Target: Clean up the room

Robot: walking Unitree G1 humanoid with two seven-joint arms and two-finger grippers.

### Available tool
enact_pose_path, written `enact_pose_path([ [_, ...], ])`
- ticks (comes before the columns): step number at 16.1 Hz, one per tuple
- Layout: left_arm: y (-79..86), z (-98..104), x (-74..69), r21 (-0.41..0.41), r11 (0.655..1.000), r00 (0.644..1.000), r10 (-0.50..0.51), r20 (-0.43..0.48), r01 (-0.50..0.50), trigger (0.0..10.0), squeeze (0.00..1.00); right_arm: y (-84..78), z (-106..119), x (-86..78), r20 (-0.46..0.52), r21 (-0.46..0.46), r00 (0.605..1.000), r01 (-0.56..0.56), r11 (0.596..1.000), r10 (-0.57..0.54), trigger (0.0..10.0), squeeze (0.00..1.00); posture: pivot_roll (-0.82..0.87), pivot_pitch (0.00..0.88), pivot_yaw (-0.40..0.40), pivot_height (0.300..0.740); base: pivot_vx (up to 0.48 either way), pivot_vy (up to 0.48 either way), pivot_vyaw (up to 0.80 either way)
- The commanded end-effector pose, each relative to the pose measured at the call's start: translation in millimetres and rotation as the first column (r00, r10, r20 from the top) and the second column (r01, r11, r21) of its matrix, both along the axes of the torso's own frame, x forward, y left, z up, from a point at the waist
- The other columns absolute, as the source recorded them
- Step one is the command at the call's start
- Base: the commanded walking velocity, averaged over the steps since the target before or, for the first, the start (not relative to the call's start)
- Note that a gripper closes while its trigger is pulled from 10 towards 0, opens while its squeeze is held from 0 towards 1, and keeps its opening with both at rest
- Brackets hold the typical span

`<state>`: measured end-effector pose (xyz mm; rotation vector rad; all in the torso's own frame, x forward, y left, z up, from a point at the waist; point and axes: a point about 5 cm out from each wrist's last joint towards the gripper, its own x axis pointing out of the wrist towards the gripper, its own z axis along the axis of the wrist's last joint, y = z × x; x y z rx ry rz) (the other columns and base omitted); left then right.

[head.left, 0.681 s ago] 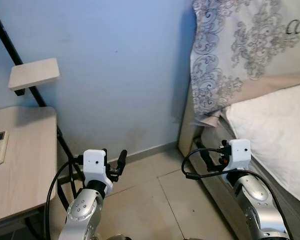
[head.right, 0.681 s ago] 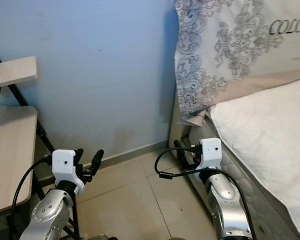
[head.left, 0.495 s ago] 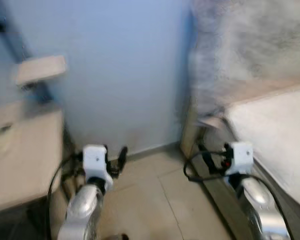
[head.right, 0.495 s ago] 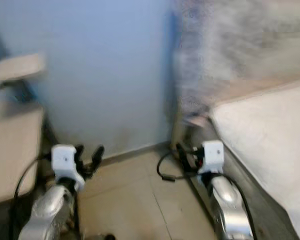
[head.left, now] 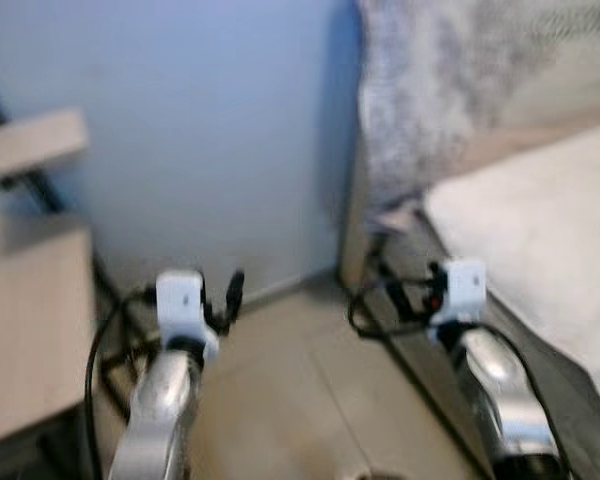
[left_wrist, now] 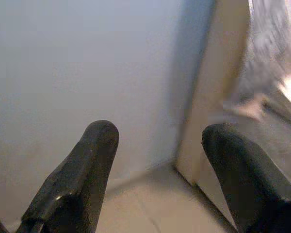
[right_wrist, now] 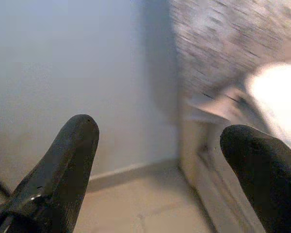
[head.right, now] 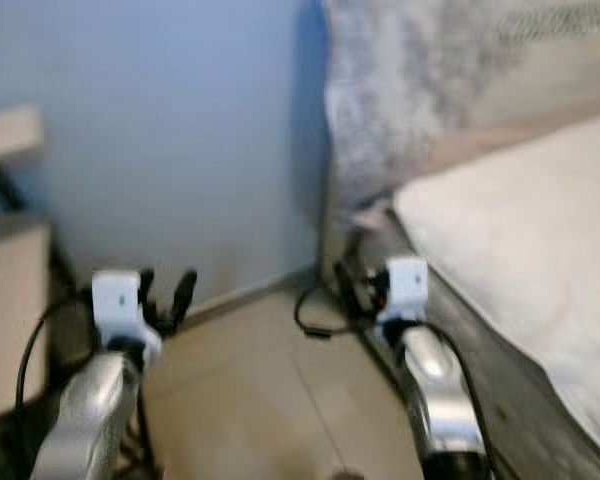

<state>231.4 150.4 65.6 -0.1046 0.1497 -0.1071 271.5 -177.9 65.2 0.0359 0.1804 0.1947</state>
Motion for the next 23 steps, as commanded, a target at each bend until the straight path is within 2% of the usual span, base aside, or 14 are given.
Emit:
enact_pose_path([
  [1,-2.1,-2,-8.1,-0.016,1.000,1.000,-0.025,-0.011,0.025,10.0,0.00,-7.4,-2,-1.7,-0.012,-0.005,1.000,0.028,1.000,-0.028,10.0,0.00,-0.10,0.000,0.064,0.740,0.000,0.000,-0.52],
  [3,-3.8,-5,-13.8,-0.011,0.996,0.995,-0.089,-0.039,0.089,10.0,0.00,-10.0,-7,-16.0,-0.054,-0.052,0.998,-0.046,0.998,0.043,10.0,0.00,-0.10,0.000,0.057,0.740,0.000,0.000,-0.55],
  [5,-4.2,-5,-12.0,-0.010,0.996,0.995,-0.093,-0.034,0.093,10.0,0.00,-13.2,-14,-23.9,-0.095,-0.074,0.993,-0.077,0.994,0.069,10.0,0.00,-0.10,0.000,0.047,0.740,0.000,0.000,-0.56],
  [6,-2.0,-4,-5.5,0.002,0.996,0.996,-0.085,-0.016,0.085,10.0,0.00,-20.1,-18,-26.8,-0.107,-0.113,0.992,-0.086,0.990,0.074,10.0,0.00,-0.09,0.000,0.041,0.740,0.000,0.000,-0.56],
  [10,3.3,-6,1.3,0.010,0.997,0.997,-0.075,-0.005,0.075,10.0,0.00,-14.6,-8,-13.6,-0.049,-0.061,0.999,-0.024,0.998,0.021,10.0,0.00,-0.10,0.000,0.046,0.740,0.000,0.000,-0.56],
  [11,4.0,-4,3.0,0.030,0.996,0.996,-0.084,0.024,0.083,10.0,0.00,-12.4,-6,-10.9,-0.032,-0.040,0.999,-0.006,0.999,0.005,10.0,0.00,-0.10,0.000,0.046,0.740,0.000,0.000,-0.56],
  [14,0.0,2,6.8,0.023,0.994,0.992,-0.106,0.062,0.105,10.0,0.00,-15.9,8,-4.7,0.054,0.023,0.995,0.079,0.997,-0.080,10.0,0.00,-0.10,0.000,0.053,0.740,0.000,-0.467,-0.55],
  [16,-3.1,7,8.3,0.020,0.992,0.987,-0.128,0.092,0.127,10.0,0.00,-20.5,14,-3.5,0.105,0.015,0.987,0.124,0.992,-0.125,10.0,0.00,-0.10,0.000,0.057,0.740,0.000,-0.480,-0.54],
  [21,-11.4,16,12.2,0.025,0.984,0.976,-0.176,0.130,0.174,10.0,0.00,-18.5,12,-3.8,0.098,0.001,0.989,0.113,0.994,-0.112,10.0,0.00,-0.11,0.000,0.061,0.740,0.000,-0.480,-0.54],
  [23,-10.1,16,14.3,0.031,0.985,0.978,-0.170,0.124,0.167,10.0,0.00,-16.3,9,-4.8,0.089,-0.007,0.991,0.104,0.995,-0.103,10.0,0.00,-0.11,0.000,0.061,0.740,0.000,-0.240,-0.54],
])
